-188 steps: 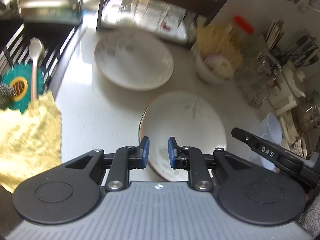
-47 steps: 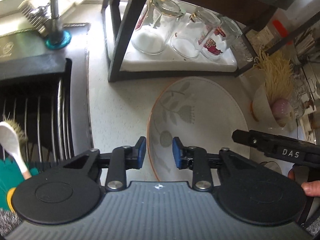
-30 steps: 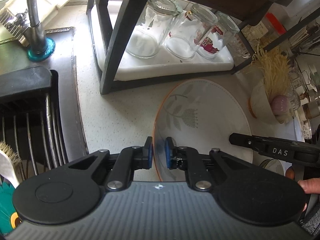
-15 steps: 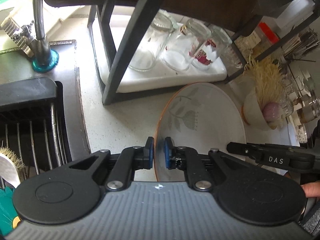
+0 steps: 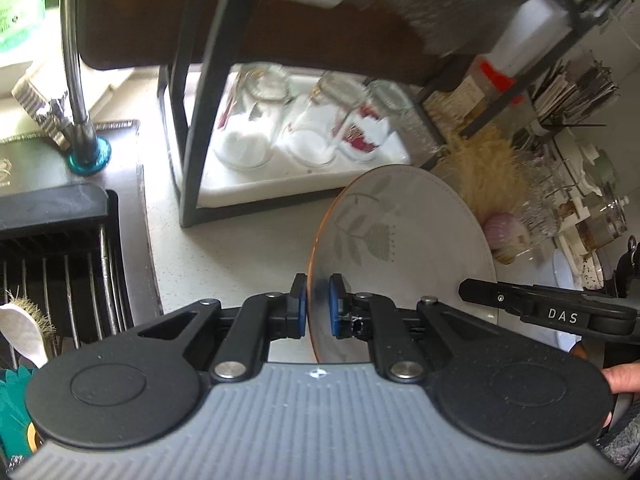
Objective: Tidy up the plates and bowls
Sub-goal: 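Lift the leaf-pattern plate with both grippers and carry it over the stack, then lower the leaf-pattern plate onto the stack and open both grippers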
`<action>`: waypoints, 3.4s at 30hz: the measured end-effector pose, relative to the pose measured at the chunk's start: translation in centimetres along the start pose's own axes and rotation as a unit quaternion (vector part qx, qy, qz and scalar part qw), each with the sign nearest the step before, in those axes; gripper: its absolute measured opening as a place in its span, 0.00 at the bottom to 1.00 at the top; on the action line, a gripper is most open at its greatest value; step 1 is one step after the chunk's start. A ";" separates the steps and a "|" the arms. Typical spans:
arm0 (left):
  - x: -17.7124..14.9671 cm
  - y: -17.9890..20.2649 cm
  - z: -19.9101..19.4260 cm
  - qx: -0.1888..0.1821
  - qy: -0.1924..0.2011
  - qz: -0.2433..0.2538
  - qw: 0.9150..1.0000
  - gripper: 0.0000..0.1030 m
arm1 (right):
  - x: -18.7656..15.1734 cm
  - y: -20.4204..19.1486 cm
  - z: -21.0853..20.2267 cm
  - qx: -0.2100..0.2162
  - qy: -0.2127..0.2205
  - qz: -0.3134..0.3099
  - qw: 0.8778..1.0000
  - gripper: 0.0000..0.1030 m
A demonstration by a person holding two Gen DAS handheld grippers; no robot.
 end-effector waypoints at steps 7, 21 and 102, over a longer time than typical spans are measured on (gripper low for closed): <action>-1.6 2.5 -3.3 0.005 0.029 -0.013 0.999 0.12 | -1.3 0.0 -3.7 0.021 0.025 -0.014 0.999 0.21; -7.0 7.5 -7.4 0.015 0.076 -0.020 0.997 0.12 | -5.5 1.2 -9.5 0.061 0.070 -0.042 0.995 0.21; -15.0 14.9 5.7 0.019 -0.079 -0.045 0.996 0.36 | -13.3 9.4 -3.4 -0.047 -0.008 -0.073 0.996 0.13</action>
Point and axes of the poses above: each gripper's, at about its wrist camera, not at the fingertips, and z roughly the way its jaws point, y to its right, x to its top, the point moved 6 cm from there along z, roughly the way its jaws point, and after that the axes turned 15 degrees about -y, right-handed, at the moved point
